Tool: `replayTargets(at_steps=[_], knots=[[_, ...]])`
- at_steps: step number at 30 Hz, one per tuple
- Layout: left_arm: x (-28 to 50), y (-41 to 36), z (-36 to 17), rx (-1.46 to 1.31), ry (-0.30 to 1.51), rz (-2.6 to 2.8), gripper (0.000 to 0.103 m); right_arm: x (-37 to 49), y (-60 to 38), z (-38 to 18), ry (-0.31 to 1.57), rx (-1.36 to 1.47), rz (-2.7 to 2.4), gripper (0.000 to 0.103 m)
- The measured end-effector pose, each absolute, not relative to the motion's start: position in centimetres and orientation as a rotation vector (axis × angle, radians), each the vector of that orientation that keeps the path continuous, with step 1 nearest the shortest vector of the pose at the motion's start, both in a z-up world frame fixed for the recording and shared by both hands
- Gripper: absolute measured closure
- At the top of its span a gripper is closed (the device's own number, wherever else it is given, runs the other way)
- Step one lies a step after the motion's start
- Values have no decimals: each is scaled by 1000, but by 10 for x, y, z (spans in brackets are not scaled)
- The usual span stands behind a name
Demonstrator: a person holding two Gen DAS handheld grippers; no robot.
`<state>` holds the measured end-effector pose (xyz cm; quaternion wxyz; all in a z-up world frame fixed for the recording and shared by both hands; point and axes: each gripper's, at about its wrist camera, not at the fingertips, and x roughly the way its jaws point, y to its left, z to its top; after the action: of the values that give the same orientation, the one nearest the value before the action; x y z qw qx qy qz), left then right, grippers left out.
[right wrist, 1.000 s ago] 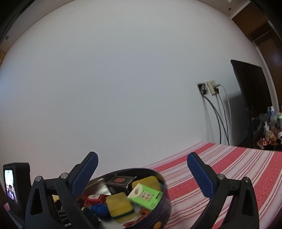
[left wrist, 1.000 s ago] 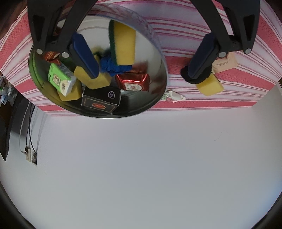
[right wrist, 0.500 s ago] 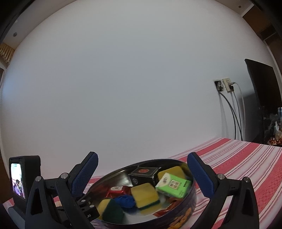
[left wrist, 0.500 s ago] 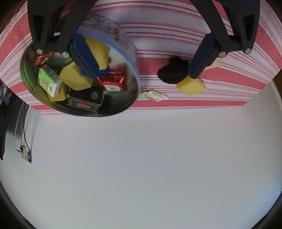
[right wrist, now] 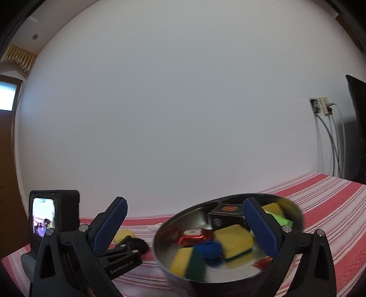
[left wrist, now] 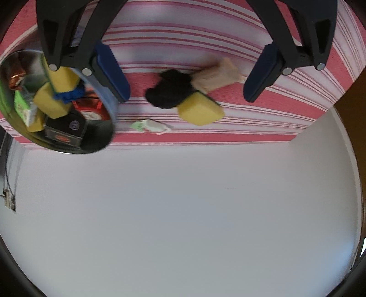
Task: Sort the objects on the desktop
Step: 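Withdraw both open tools from the bowl toward the black ball and beige packet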
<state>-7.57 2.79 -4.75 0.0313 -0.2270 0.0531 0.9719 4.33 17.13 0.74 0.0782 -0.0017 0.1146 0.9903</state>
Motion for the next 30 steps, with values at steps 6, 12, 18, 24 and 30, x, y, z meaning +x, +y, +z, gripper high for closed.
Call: replayTargets(at_steps=[6,12,18,24,30], knots=[[-95,2,-51,-742,126,3032,3,30,151,6,322,-49,3023,0],[-114,-28,-53,-781,107,3106,3,23,141,4,307,-101,3062,1],[-142,-50,-57,-842,134,3187,3,11,136,3,333,-200,3095,1],[-161,-75,-59,-888,87,3223,3,-10,121,-5,306,-322,3164,1],[-163,-101,-62,-950,-32,3217,3,-45,95,-13,187,-586,3231,39]])
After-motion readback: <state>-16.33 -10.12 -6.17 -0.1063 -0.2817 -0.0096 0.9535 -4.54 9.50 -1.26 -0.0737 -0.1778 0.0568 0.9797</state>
